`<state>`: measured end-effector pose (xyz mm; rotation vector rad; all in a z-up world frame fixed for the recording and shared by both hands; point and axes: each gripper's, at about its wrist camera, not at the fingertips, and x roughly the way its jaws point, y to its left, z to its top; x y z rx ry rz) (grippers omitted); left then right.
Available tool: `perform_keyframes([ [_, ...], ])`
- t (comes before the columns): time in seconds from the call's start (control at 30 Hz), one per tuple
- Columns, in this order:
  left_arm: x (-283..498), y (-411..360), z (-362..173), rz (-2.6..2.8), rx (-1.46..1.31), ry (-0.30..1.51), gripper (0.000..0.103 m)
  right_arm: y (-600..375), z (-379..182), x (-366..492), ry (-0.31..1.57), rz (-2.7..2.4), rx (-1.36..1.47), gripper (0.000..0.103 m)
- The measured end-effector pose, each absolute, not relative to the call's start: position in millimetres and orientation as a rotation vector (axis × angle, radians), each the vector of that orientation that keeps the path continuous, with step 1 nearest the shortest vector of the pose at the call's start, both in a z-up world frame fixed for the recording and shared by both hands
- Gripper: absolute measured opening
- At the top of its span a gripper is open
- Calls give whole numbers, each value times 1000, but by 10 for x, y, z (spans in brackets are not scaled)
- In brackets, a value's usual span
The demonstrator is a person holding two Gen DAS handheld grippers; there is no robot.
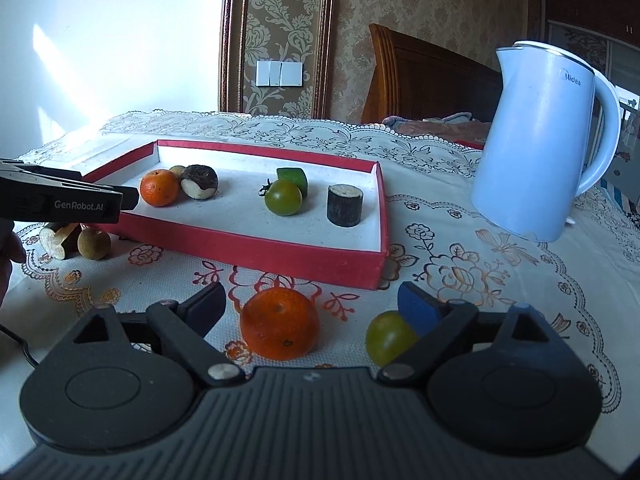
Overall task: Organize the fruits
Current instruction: 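Grasp the mandarin orange beside the tray with the right gripper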
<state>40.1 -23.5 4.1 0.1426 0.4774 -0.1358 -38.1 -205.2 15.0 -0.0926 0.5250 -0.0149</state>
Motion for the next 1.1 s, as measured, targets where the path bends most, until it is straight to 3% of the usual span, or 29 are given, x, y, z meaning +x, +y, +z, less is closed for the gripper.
perform_keyframes([
  [0.13, 347, -152, 75, -119, 145, 447, 72, -1993, 139, -354, 536, 0, -126, 89],
  [0.23, 294, -8, 108, -111, 119, 431, 73, -1956, 134, -343, 540, 3, -147, 82],
  [0.33, 253, 216, 135, -113, 48, 435, 79, -1928, 126, -344, 541, 12, -164, 66],
  [0.5, 266, 541, 166, -131, -93, 465, 80, -1934, 114, -337, 556, 42, -150, 38],
  [1.1, 214, 466, -15, -149, 8, 561, 80, -1961, 108, -336, 555, 48, -131, 38],
])
